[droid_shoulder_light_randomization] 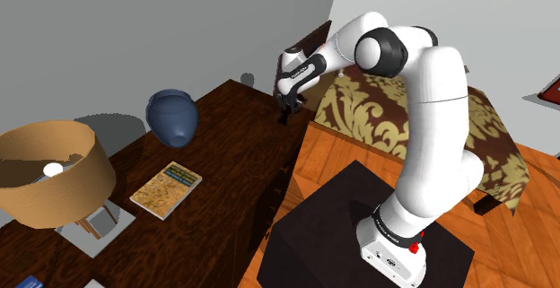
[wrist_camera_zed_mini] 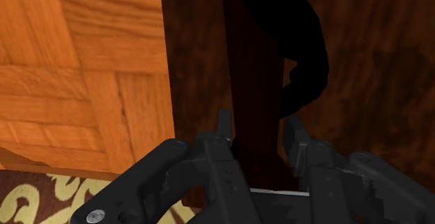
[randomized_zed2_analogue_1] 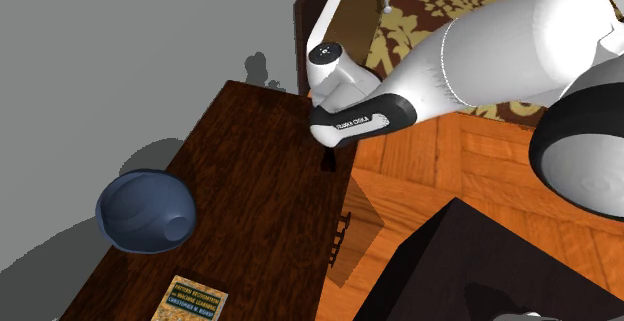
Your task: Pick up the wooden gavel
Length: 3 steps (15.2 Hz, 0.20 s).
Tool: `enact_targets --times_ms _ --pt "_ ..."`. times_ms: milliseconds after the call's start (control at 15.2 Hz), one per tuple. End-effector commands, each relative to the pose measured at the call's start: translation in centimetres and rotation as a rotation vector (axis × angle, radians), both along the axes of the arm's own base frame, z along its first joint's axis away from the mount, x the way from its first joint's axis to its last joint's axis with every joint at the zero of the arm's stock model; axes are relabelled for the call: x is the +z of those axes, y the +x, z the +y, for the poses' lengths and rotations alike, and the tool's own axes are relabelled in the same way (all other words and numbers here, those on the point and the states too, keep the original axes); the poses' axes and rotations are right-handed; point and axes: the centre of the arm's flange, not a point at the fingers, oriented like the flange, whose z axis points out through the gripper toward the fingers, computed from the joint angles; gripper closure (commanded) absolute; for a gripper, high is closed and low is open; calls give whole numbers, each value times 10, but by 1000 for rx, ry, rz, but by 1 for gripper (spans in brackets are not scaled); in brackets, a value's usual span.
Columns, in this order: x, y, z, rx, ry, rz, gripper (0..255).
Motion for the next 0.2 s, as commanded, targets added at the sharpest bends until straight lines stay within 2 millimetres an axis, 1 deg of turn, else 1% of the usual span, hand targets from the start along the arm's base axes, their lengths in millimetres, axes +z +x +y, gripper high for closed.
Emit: enact_targets --times_ms 0,132 --pt "11 0 -1 0 0 -1 255" --pt "12 0 -1 0 0 -1 255"
